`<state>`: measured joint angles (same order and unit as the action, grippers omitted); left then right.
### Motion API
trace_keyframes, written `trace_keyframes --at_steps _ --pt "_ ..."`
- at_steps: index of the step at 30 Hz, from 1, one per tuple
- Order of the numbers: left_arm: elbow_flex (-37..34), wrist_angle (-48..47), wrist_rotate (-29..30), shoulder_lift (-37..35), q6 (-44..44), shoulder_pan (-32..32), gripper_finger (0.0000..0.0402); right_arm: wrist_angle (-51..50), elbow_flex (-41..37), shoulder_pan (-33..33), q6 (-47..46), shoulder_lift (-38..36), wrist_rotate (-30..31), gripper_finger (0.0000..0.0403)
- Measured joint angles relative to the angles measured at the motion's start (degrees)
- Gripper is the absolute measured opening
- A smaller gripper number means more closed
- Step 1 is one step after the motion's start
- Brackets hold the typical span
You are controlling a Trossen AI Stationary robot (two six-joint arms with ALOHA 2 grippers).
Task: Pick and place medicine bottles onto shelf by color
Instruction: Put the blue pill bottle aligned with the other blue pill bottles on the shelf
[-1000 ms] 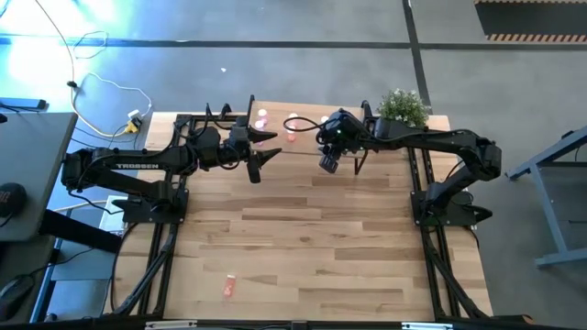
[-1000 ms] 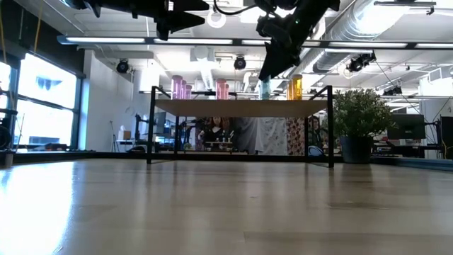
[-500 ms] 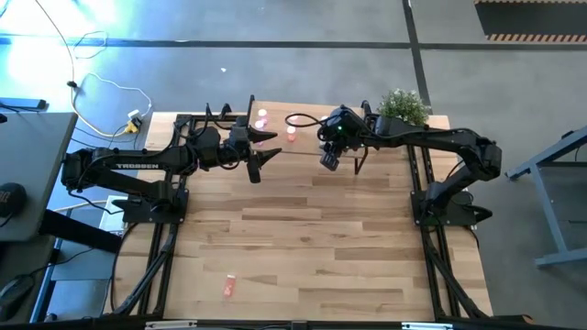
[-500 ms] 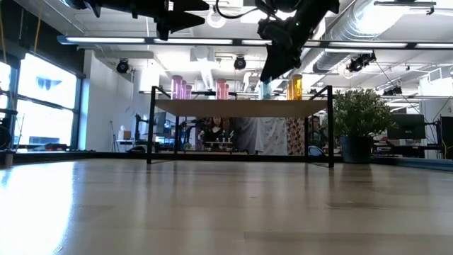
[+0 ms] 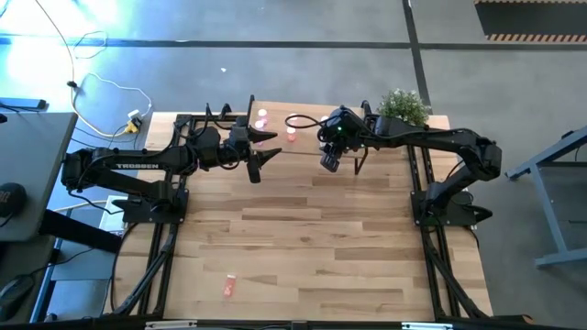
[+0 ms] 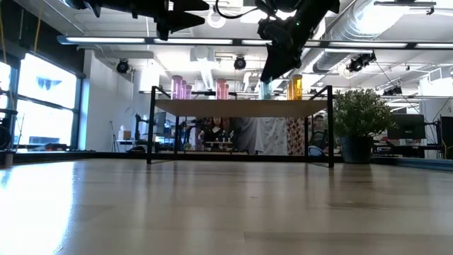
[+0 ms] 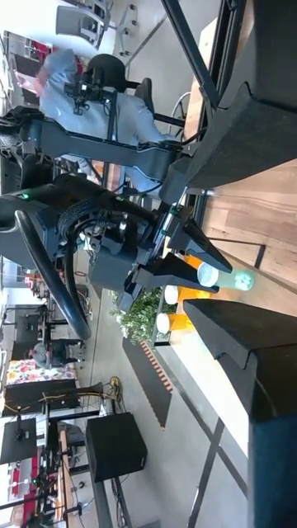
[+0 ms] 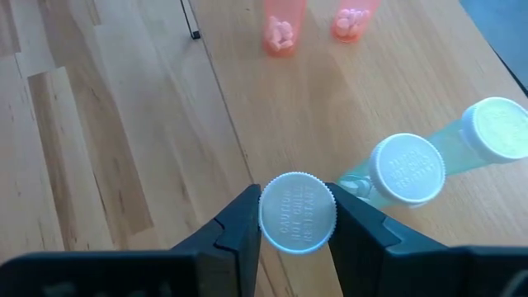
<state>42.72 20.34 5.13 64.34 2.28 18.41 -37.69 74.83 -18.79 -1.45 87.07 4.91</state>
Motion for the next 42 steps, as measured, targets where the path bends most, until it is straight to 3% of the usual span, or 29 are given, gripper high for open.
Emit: trace_keyframes --at_steps 11,23,34,42 --pt "0.0 0.0 0.0 0.0 -0.02 0.0 0.0223 -0.01 0.0 0.0 0.0 0.0 0.93 0.0149" --pt "0.0 0.0 0.0 0.0 -0.02 0.0 0.0223 0.1 0.0 0.02 -1.11 0.0 2.94 0.0152" --pt "0.0 0.0 0.0 0.0 -1.45 0.0 0.0223 0.08 0.0 0.02 -1.73 0.0 3.1 0.0191" --pt "0.0 0.0 0.0 0.0 -1.46 0.0 0.0223 0.08 0.0 0.02 -2.6 0.0 3.1 0.0195"
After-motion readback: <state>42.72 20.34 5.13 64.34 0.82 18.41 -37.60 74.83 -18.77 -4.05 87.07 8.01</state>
